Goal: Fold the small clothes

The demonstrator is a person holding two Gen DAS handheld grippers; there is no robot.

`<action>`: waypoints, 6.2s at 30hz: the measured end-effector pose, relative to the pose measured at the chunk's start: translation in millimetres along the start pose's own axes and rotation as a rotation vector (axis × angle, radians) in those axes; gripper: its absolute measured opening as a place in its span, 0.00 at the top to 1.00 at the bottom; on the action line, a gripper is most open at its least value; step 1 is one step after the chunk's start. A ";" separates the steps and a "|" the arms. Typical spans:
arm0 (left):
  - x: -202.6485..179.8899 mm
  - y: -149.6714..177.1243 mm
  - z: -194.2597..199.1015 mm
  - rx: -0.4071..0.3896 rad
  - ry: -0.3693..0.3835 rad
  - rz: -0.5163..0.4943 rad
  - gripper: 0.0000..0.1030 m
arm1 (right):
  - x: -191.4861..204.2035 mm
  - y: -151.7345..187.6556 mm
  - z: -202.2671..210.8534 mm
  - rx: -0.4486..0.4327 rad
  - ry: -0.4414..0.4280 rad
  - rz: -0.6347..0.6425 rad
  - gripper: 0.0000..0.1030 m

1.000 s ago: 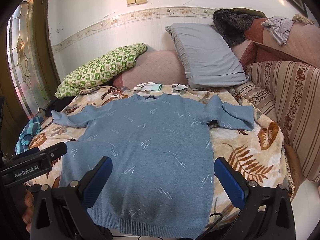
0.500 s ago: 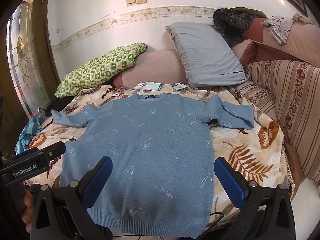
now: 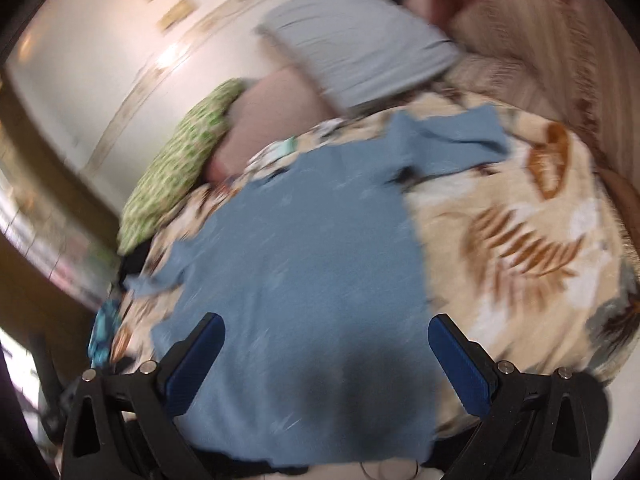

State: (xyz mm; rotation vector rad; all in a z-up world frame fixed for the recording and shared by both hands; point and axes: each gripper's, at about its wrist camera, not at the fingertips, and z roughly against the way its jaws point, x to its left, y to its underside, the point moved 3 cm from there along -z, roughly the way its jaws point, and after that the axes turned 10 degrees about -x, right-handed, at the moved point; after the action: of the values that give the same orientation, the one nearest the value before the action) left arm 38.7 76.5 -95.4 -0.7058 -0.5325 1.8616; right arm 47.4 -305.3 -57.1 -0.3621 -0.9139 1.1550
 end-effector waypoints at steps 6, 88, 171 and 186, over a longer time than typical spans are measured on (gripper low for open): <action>-22.8 -9.4 -20.9 0.001 0.096 -0.054 0.00 | -47.2 -64.1 -33.5 -0.066 0.201 0.155 0.00; 70.2 -162.3 -175.5 -0.143 0.231 0.285 0.00 | 266.5 12.6 -390.1 0.333 -0.227 0.244 0.87; -72.0 -145.6 -281.0 0.114 -0.019 -0.237 0.00 | -85.7 -85.7 -295.8 0.310 0.025 -0.266 0.65; 152.0 -199.8 -157.2 -0.121 -0.029 0.298 0.00 | -11.8 -78.3 -272.0 0.173 0.004 -0.011 0.22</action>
State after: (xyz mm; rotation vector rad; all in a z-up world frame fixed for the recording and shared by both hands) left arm 234.0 298.3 -115.6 -0.8776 -0.5877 2.1319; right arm 305.4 -293.8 -173.5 -0.2181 -0.8048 1.2130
